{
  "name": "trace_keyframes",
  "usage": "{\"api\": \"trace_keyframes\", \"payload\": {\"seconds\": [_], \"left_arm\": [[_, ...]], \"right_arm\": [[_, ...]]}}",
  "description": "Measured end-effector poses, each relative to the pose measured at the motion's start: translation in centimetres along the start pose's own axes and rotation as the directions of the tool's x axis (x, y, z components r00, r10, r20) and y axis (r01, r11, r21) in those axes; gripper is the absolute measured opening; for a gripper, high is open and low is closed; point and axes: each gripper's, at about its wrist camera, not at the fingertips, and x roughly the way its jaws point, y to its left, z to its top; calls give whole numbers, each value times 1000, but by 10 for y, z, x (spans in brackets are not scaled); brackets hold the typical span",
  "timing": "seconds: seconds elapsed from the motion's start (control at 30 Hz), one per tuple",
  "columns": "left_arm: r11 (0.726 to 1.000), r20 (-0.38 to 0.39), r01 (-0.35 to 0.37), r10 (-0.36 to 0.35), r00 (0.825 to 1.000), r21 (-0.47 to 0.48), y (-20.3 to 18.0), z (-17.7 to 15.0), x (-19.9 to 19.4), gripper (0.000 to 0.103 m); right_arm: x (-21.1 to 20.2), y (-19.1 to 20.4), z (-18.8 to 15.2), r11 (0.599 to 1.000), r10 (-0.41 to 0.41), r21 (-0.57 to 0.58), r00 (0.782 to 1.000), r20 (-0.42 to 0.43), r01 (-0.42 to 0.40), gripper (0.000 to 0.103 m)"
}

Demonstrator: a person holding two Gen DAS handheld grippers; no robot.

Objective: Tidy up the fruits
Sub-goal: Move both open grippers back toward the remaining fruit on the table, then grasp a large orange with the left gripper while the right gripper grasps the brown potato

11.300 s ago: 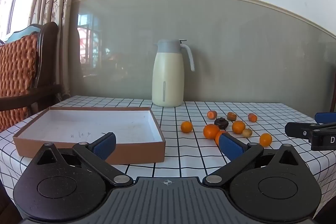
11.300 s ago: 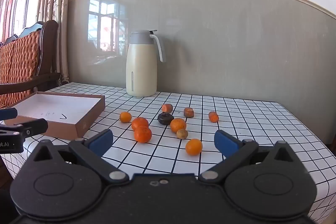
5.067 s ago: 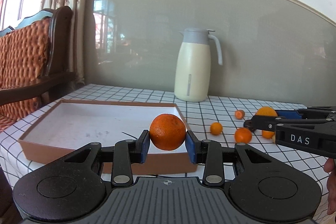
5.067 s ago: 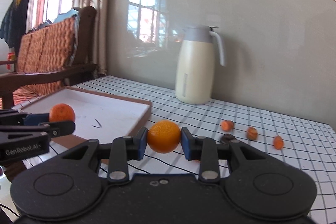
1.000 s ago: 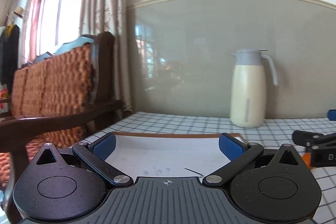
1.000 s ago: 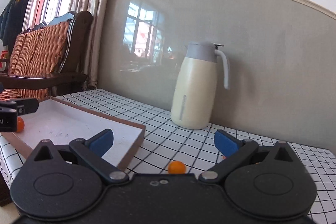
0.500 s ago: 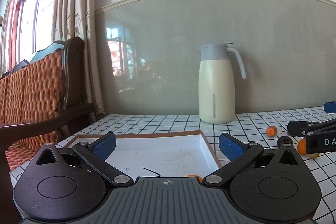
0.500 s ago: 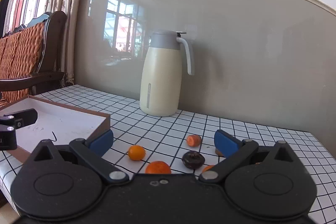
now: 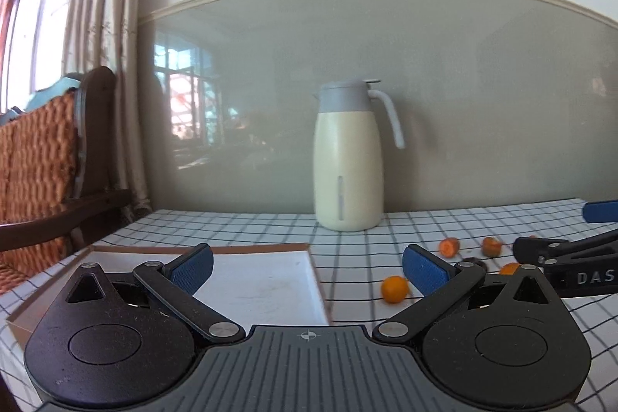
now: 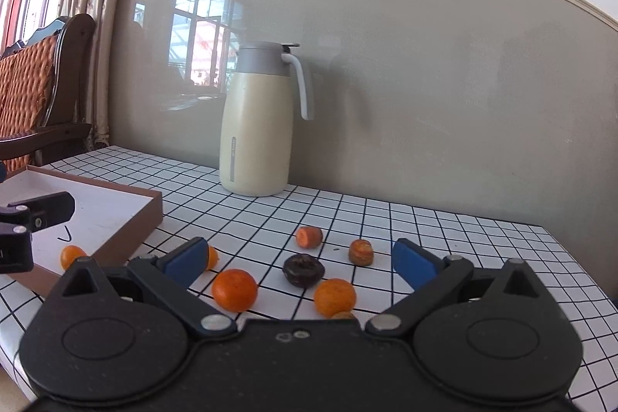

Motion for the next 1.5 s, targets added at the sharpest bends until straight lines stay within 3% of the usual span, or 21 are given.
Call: {"api": "trace_keyframes", "payload": {"seconds": [0.4,0.77,1.07,1.37,1.43,1.5], "left_arm": [[993,-44,110,-108,993,40,-39,-6,13,103],[987,-145,155,-146,979,53,-73,-17,44,103],[983,-200,176,-163,966,47,-80,-24,60,103],[983,-288,182,-174,942,2,-88,-32,85,103],[979,-305,202,-192,933,3,-91,-33,89,93],[976,-322,219,-204,925,12,-96,-33,92,88]], "right_arm": [[8,-25,-17,999,-50,18,996,-67,51,89],[32,-38,-30,995,-53,71,987,-151,65,78],[51,-42,-31,993,-32,108,980,-198,54,75],[73,-43,-34,993,-31,100,960,-280,62,57],[77,-43,-35,994,-19,99,952,-305,52,54],[79,-43,-36,995,-4,98,948,-318,37,39]]}}
